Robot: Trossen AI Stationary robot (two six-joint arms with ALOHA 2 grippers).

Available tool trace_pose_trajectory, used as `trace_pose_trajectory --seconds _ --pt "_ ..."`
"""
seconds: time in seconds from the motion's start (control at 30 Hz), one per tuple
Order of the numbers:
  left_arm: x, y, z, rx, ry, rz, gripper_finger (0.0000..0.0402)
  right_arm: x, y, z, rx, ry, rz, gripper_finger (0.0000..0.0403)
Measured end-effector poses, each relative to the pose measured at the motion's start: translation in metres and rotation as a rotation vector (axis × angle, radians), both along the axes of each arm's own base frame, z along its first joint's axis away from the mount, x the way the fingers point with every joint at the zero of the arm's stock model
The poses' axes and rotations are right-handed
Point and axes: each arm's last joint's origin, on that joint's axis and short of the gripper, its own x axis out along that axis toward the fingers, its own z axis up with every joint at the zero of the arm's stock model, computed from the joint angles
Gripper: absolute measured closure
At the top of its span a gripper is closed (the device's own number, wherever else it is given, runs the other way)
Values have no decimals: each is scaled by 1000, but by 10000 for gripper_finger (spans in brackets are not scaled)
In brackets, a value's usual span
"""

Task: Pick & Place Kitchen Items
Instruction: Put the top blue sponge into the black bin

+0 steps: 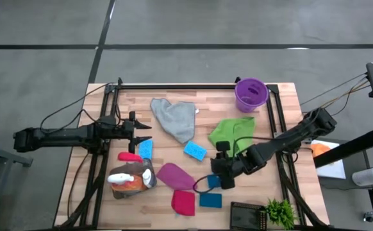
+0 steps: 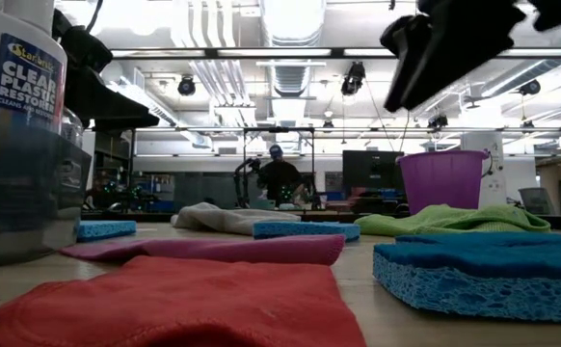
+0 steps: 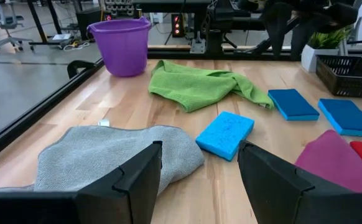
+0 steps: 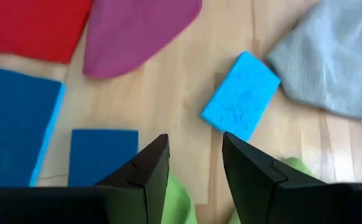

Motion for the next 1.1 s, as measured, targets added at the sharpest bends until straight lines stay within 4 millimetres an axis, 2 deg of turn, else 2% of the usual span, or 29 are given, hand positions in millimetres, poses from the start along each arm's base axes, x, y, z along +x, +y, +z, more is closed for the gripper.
trace_pose_trajectory --seconds 0.13,0.23,0.4,0.53,0.6,0.77,0.97,1.1 --pt "0 0 0 0 0 0 187 7 -8 10 55 16 -20 257" --pt "0 0 0 0 0 0 187 10 -19 13 88 42 -43 234" --pt "0 0 0 0 0 0 187 18 -31 4 82 85 -54 141" --pt "0 0 0 0 0 0 187 23 -31 -10 198 187 -18 79" --pt "0 0 0 0 0 0 187 24 -24 -19 235 225 -18 65" --pt "0 0 0 0 0 0 187 24 4 -39 227 314 21 60" --pt "0 0 0 0 1 -1 187 26 39 -44 174 422 48 60" --pt "0 0 0 0 1 -1 187 30 55 -51 120 445 38 60"
